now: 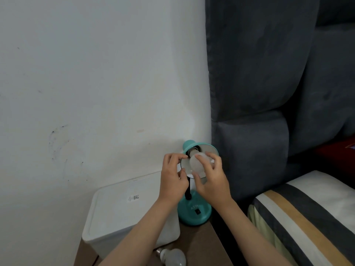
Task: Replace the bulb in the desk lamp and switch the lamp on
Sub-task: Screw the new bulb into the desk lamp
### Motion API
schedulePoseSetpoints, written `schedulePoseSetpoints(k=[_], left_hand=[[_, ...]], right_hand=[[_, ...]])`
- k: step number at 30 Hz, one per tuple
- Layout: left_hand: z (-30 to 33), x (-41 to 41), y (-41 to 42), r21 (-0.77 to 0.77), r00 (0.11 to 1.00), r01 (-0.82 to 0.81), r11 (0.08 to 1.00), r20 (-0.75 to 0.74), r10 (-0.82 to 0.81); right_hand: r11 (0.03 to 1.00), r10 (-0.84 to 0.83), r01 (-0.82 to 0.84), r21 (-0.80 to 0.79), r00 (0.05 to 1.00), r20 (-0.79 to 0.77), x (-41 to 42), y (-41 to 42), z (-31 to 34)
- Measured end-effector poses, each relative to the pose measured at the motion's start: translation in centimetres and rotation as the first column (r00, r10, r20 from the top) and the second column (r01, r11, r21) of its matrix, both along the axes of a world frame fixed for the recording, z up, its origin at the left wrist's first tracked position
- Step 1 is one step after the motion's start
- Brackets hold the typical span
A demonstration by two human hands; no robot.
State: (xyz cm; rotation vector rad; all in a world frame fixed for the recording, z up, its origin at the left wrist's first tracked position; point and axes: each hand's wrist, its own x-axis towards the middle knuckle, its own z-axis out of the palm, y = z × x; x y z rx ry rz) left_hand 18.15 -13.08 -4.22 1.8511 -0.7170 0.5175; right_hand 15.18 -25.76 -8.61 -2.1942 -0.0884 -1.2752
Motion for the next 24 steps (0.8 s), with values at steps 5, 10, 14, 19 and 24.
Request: schedulePoseSetpoints(k=[5, 10, 14, 19, 24], left_hand=[[0.03, -0.05, 0.23, -0.002, 1.000, 0.016, 1.000, -0.006, -0.016], [-0.04, -0.16, 0.03, -0.008, 1.000, 0.004, 1.000, 0.003, -0.004], [0.05, -0.27, 0.05, -0.009, 1.000, 0.006, 1.000, -0.011, -0.006], [0.04, -0.31, 0.20, -0.008, 1.000, 0.015, 1.000, -0.014, -0.015], [0.12, -0.44, -0.03, -0.016, 1.000, -0.005, 1.000, -0.018, 0.005]], right_hand=[[0.997, -0.075, 0.075, 0.008, 0.996, -0.038, 0.02, -0.38, 0.29], [0.988, -0.131, 0.132, 0.086, 0.991, -0.012, 0.07, -0.14, 0.66], [1.000, -0.015, 0.015, 0.013, 0.999, 0.043, -0.18, 0.08, 0.23], [0.993, -0.082, 0.080, 0.082, 0.996, 0.020, 0.01, -0.19, 0.46], [0.997, -0.027, 0.022, 0.069, 0.997, 0.068, -0.02, 0.15, 0.51]])
